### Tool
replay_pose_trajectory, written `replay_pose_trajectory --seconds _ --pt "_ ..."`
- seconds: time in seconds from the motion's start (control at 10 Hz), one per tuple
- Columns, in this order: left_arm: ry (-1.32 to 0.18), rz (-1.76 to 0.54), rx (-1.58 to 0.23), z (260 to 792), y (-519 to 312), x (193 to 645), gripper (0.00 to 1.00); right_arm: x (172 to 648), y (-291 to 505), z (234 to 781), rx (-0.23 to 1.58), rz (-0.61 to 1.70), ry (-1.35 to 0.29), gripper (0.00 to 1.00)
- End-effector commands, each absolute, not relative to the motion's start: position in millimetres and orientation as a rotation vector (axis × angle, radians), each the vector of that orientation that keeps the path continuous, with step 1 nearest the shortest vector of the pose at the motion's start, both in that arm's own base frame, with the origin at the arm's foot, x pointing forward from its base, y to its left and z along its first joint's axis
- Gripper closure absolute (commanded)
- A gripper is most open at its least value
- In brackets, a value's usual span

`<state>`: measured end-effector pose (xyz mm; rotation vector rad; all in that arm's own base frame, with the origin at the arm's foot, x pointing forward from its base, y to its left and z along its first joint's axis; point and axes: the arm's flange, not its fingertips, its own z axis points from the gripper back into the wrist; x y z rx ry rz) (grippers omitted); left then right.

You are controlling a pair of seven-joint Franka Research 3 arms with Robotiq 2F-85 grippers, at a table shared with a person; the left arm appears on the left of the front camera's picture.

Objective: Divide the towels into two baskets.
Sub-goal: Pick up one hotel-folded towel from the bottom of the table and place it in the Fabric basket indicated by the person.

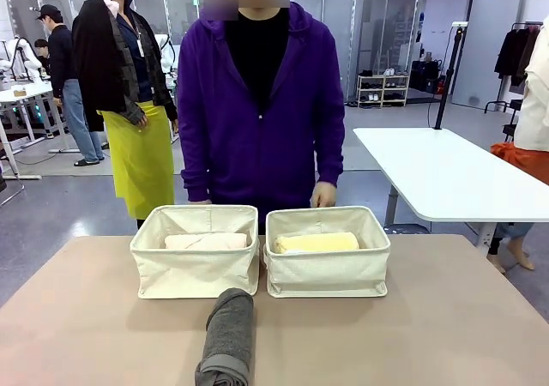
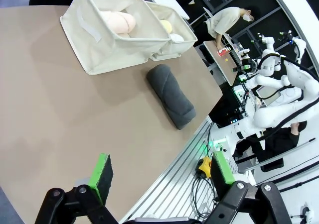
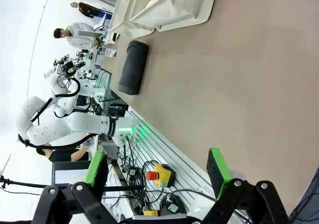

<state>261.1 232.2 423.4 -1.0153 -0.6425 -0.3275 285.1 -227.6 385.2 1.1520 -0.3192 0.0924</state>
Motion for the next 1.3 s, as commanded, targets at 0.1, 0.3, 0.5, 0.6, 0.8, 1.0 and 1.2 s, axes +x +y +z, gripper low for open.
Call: replay_pose_trajectory --seconds 0.1,0.3,0.5,0.6,0.8,1.0,1.2 --pt "-0.664 -0.337 -1.032 424 234 259 0.0 287 -230 388 1.157 0.099 -0.316 0.0" --pt "-0.664 -0.337 -1.032 424 234 259 0.0 287 -230 388 1.157 0.099 -0.316 0.0" --pt "-0.664 -0.337 -1.032 424 234 259 0.0 287 -230 388 1.157 0.099 -0.316 0.0" --pt "-0.664 -0.337 -1.032 424 234 259 0.0 287 -230 388 1.157 0.099 -0.316 0.0" --pt "-0.664 -0.337 -1.032 424 234 259 0.0 287 -230 388 1.157 0.099 -0.316 0.0" --pt "-0.565 -0.405 -1.016 431 206 276 0.0 287 -230 388 1.157 0.099 -0.316 0.0" --pt "-0.368 -0.473 -0.971 435 146 309 0.0 287 -230 388 1.157 0.099 -0.316 0.0"
